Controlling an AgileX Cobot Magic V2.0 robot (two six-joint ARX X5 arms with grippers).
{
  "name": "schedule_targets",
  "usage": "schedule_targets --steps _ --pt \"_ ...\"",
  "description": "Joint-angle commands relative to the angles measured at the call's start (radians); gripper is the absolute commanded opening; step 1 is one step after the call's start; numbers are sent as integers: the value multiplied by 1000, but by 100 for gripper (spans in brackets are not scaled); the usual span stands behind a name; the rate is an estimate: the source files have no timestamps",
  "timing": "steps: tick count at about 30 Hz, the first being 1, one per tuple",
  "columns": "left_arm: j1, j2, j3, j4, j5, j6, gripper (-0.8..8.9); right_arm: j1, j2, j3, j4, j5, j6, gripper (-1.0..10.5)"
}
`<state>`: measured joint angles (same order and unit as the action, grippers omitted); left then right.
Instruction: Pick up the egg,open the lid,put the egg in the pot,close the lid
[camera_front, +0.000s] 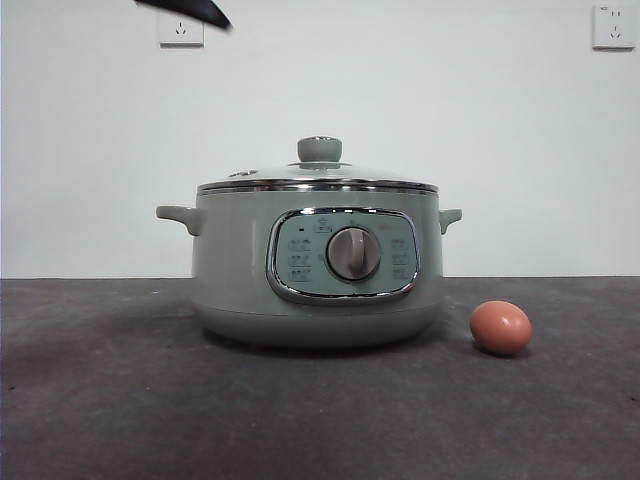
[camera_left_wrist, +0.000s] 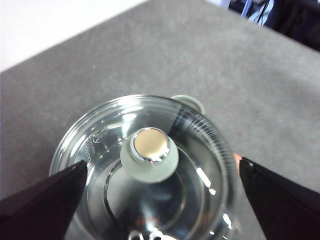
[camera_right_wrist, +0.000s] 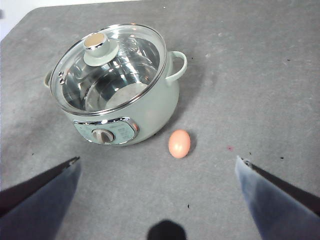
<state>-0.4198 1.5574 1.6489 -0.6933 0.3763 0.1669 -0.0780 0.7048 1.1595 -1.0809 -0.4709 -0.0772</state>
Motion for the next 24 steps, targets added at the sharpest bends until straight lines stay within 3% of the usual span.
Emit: schedule_targets --steps 1,5,17,18,21,24 --pt "-27 82 41 5 -24 33 659 2 -1 3 3 -2 -3 630" --pt "-60 189 73 38 -67 73 659 2 0 3 2 -2 -3 630" --pt "-90 340 73 100 -116 59 653 2 0 3 -1 -2 -2 629" --pt "-91 343 73 97 -115 48 613 2 2 3 -2 -2 -2 629" --pt "-98 343 73 100 -115 42 356 2 6 3 -2 -2 -2 629" --pt "-98 343 73 87 -115 19 204 2 11 3 -6 -2 -3 629"
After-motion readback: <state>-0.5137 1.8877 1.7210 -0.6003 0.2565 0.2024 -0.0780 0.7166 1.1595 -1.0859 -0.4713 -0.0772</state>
